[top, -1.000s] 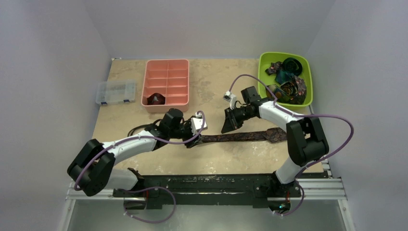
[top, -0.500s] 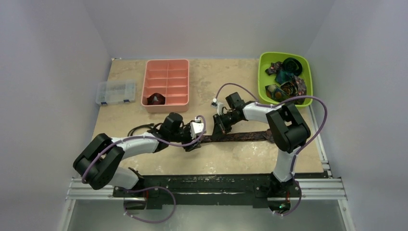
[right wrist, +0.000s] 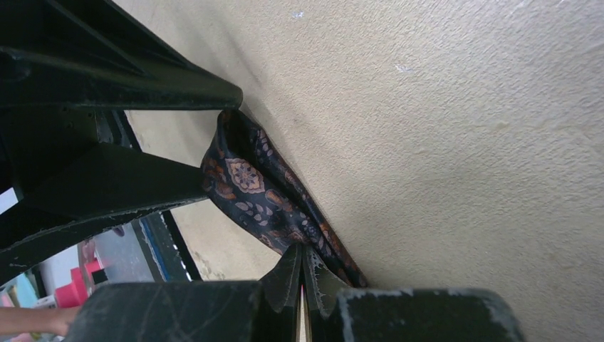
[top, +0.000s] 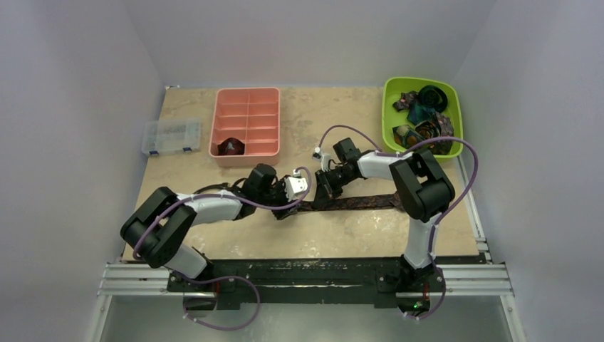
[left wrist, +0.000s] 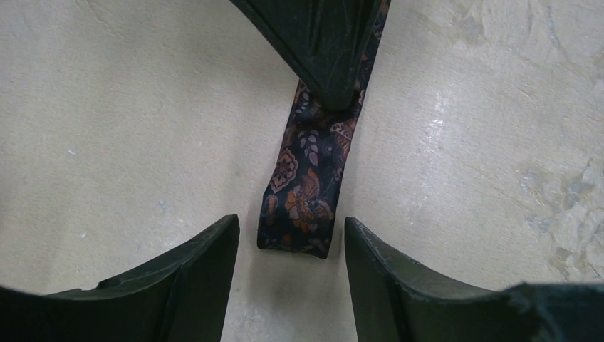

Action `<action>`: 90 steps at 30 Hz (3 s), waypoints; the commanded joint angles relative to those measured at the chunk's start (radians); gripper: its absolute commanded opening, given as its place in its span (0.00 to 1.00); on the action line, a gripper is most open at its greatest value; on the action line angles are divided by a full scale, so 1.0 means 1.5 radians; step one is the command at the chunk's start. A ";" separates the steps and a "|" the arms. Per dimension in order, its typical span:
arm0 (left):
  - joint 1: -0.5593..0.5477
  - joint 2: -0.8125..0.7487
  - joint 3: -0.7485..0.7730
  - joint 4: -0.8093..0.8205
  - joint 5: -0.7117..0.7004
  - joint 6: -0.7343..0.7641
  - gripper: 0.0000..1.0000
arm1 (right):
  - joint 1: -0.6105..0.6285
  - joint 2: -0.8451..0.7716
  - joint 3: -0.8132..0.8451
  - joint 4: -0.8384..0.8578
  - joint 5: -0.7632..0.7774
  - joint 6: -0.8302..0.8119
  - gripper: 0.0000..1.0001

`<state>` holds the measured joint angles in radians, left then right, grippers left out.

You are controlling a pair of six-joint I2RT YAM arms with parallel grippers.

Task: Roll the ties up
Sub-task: Roll the tie at the center of the board.

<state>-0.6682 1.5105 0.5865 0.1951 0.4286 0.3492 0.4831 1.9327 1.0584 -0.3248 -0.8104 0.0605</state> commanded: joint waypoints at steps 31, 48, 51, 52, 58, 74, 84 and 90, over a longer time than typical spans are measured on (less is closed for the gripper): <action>0.007 0.033 0.016 0.048 0.097 -0.042 0.54 | 0.001 0.011 -0.003 -0.026 0.068 -0.083 0.00; 0.005 0.020 0.043 0.097 0.082 -0.043 0.38 | -0.001 0.017 0.004 -0.036 0.069 -0.081 0.00; -0.004 0.041 0.077 0.092 0.090 -0.026 0.36 | 0.000 0.018 0.009 -0.039 0.064 -0.081 0.00; -0.007 0.049 0.087 0.092 0.096 -0.026 0.35 | 0.000 0.021 0.014 -0.040 0.061 -0.079 0.00; -0.013 0.058 0.111 0.082 0.088 -0.087 0.50 | 0.000 0.026 0.026 -0.042 0.054 -0.074 0.00; 0.029 0.027 -0.045 0.160 0.067 -0.122 0.72 | -0.013 0.019 0.006 -0.093 0.075 -0.131 0.00; 0.005 0.056 -0.026 0.158 0.054 -0.094 0.41 | -0.017 0.025 0.015 -0.084 0.068 -0.118 0.00; -0.038 0.000 -0.003 0.158 0.077 -0.067 0.36 | -0.016 0.027 0.019 -0.078 0.072 -0.113 0.00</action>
<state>-0.6823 1.5803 0.5476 0.4030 0.4931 0.2020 0.4637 1.9438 1.0908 -0.4355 -0.8131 -0.0788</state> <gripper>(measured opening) 0.370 0.003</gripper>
